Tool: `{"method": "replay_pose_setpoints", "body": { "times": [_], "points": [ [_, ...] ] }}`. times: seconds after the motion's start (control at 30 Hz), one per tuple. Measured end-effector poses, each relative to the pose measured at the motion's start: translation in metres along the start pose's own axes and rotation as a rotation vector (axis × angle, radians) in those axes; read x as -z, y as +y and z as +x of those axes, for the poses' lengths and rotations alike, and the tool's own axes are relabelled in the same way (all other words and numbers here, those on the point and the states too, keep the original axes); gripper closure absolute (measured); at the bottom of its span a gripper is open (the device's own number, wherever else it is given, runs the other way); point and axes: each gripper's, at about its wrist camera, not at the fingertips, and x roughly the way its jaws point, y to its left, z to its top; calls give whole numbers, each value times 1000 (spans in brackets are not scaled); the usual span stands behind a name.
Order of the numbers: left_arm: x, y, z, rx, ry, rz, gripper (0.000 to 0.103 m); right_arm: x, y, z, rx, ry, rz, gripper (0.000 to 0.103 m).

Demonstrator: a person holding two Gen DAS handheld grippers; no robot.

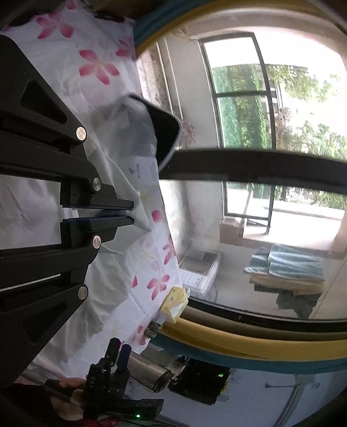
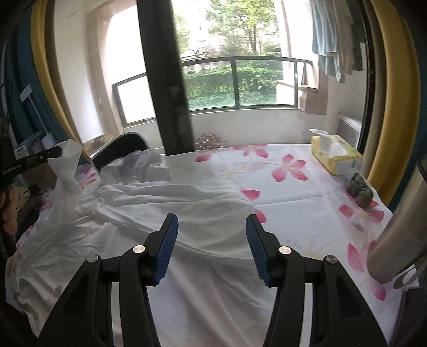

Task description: Fold large clothes

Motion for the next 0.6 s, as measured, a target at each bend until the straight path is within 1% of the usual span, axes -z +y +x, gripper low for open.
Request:
{"method": "replay_pose_setpoints", "body": {
  "times": [0.17,0.3,0.6],
  "points": [
    [-15,-29,31,50,7,32,98,1,-21,2,15,1,31,50],
    [-21,-51,61,97,30,48,98,1,-33,4,24,2,47,50],
    [-12,-82,128,192,126,24,98,6,-60,12,57,32,83,50]
  ]
}}
